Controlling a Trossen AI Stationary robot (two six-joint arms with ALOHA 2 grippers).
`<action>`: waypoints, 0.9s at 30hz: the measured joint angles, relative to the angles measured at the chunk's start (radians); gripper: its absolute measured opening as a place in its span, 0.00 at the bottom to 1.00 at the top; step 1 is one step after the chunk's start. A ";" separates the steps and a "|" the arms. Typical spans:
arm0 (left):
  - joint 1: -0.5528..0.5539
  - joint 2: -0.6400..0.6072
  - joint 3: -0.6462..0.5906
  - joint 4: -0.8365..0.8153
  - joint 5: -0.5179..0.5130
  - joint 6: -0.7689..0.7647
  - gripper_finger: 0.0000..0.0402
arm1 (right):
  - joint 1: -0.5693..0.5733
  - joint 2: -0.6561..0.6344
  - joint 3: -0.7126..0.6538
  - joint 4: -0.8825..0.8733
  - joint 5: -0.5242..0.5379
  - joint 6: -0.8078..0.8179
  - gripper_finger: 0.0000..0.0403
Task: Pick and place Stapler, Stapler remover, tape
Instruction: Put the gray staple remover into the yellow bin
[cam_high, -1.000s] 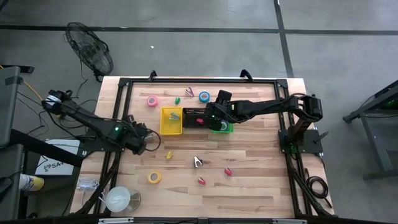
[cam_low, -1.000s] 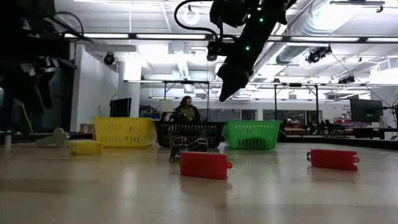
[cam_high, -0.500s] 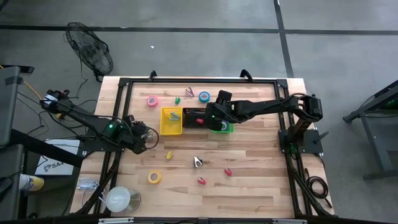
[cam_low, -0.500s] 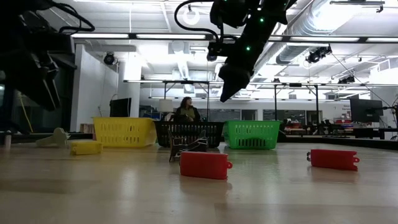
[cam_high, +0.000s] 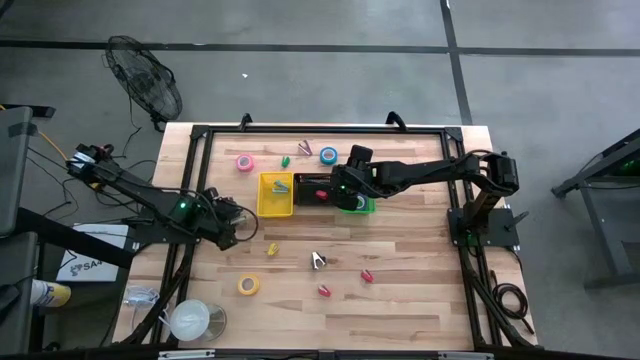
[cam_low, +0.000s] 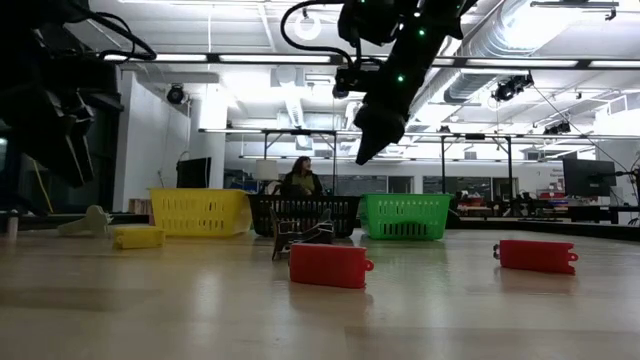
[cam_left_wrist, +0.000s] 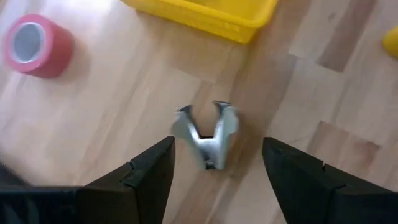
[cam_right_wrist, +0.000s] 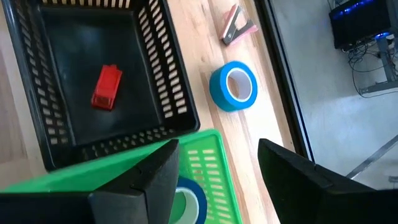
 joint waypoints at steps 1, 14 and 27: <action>0.000 0.012 0.000 0.010 0.002 0.002 0.61 | 0.000 0.000 0.000 -0.013 0.000 -0.002 0.52; 0.109 0.184 0.000 0.024 0.059 -0.015 0.72 | 0.000 0.000 0.000 -0.100 0.001 0.006 0.52; 0.322 0.228 0.001 0.106 0.146 0.244 0.76 | 0.000 0.000 0.000 -0.123 0.000 -0.001 0.52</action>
